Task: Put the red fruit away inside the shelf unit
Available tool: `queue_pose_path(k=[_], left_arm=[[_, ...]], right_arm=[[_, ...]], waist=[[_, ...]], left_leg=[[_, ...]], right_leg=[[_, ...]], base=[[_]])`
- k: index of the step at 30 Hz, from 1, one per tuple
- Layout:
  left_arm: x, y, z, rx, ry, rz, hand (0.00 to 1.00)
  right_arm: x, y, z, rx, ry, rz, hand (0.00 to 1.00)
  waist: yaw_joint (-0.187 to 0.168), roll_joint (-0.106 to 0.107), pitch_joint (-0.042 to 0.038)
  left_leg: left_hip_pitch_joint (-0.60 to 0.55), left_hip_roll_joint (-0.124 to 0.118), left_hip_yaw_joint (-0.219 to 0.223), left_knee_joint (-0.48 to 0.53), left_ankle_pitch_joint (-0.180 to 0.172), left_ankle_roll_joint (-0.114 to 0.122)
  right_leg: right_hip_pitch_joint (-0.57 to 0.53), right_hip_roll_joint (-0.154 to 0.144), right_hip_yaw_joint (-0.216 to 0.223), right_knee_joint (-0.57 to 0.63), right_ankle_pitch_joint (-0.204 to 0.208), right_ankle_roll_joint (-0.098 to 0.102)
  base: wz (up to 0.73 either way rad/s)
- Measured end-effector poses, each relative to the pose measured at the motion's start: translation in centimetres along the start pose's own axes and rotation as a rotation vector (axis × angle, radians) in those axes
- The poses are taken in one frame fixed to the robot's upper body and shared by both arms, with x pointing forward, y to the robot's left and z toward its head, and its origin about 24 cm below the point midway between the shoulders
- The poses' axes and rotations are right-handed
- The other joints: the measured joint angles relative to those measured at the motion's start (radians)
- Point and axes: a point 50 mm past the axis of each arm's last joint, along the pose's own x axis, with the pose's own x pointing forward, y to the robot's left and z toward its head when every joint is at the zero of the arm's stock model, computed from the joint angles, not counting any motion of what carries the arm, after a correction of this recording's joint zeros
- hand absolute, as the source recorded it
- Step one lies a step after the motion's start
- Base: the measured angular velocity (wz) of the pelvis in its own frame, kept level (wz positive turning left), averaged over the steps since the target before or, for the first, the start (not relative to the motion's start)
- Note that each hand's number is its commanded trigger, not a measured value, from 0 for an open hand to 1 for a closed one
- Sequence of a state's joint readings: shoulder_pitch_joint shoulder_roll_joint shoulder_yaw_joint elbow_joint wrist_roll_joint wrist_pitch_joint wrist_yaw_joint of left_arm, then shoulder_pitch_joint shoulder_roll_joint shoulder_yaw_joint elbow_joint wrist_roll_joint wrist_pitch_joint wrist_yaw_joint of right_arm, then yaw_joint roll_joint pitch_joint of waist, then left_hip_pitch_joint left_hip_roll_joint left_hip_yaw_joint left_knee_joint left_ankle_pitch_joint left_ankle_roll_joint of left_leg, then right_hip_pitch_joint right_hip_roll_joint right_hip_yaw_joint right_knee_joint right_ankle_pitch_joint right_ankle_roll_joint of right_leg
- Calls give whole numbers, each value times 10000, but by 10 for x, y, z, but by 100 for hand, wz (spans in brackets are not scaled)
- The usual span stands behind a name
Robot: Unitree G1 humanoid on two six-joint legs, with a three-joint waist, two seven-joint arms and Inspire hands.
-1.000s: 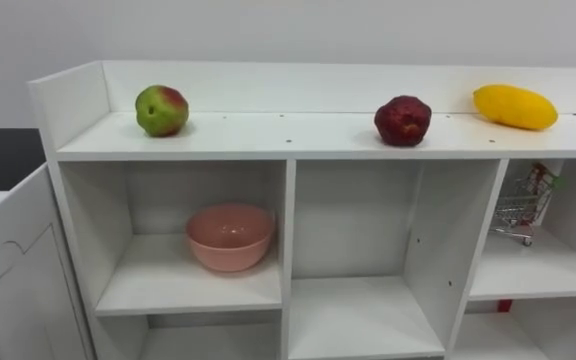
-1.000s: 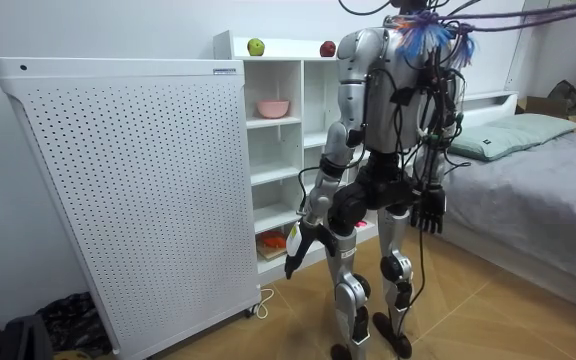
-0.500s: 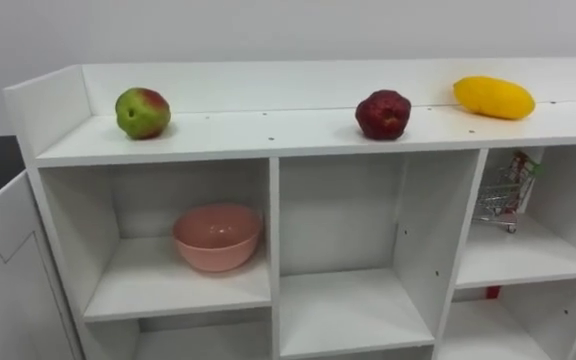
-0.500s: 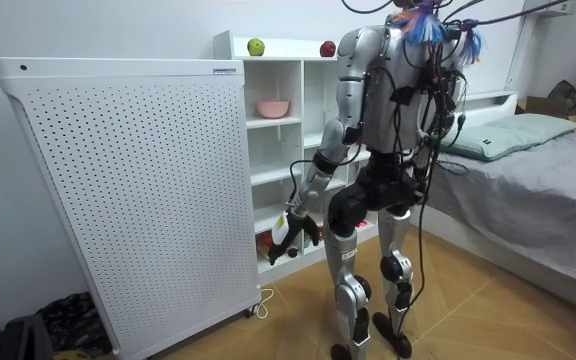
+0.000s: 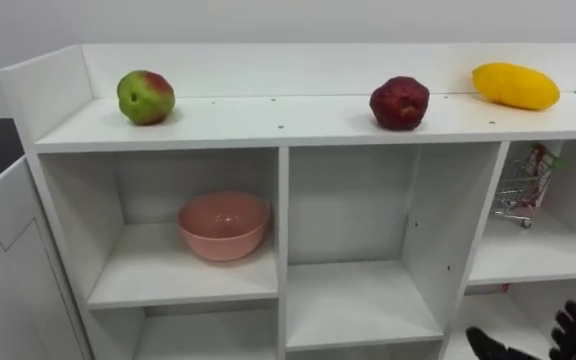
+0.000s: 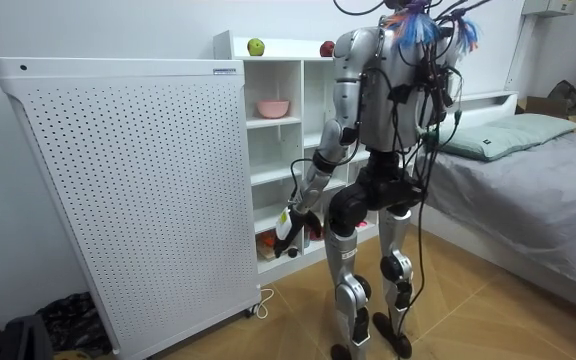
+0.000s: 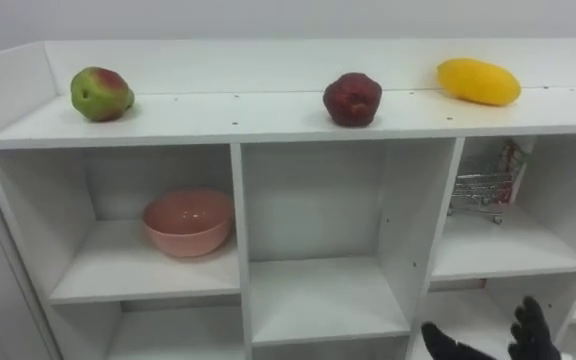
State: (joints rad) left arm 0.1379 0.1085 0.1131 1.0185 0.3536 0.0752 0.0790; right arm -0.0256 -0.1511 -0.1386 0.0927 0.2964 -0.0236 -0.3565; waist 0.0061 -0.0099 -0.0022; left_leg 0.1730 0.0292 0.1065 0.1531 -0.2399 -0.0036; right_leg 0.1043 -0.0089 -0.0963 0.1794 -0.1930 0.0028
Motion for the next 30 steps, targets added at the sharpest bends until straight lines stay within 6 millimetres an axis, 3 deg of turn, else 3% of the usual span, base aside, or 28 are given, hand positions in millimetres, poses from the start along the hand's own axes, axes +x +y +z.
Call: queue_pose_path(k=[5, 10, 13, 18, 25, 30], left_arm=[[1, -1, 8, 66, -256, -358, 0], [3, 4, 15, 144, -448, -595, 0], [3, 10, 19, 220, -591, -562, 0], [5, 13, 31, 714, -918, -603, 0], [6, 14, 40, 866, -1024, -892, 0], [6, 16, 43, 829, -1080, -938, 0]], right_arm=[[12, 20, 43, -454, -1929, 583, 0], [22, 42, 109, -238, -4473, 1119, 0], [24, 51, 137, -75, -5445, 1399, 0], [24, 61, 149, -14, -5863, 1825, 0], [26, 60, 158, -176, -6140, 1915, 0], [34, 67, 184, 182, -6668, 2038, 0]], waist=[[-12, 70, 40], [-10, 99, 2], [-13, 90, 8], [48, -31, 52], [242, -86, 54], [283, -94, 39]], left_leg=[[-137, -16, -21, 42, 16, 27], [-419, -11, -124, 185, 40, 60], [-342, -12, -241, 188, 42, 60], [-281, -6, -278, 234, 41, 61], [-521, -8, -302, 354, 41, 61], [-589, -2, -336, 336, 42, 59]], right_leg=[[-91, -43, -132, 96, 17, 1], [-318, -29, -192, 78, 115, -20], [-197, -30, -272, 60, 116, -21], [-153, -39, -322, 92, 118, -25], [-271, -55, -403, 77, 131, -40], [-339, -55, -450, 85, 132, -42]], base=[[4], [3], [7], [3], [2], [0]])
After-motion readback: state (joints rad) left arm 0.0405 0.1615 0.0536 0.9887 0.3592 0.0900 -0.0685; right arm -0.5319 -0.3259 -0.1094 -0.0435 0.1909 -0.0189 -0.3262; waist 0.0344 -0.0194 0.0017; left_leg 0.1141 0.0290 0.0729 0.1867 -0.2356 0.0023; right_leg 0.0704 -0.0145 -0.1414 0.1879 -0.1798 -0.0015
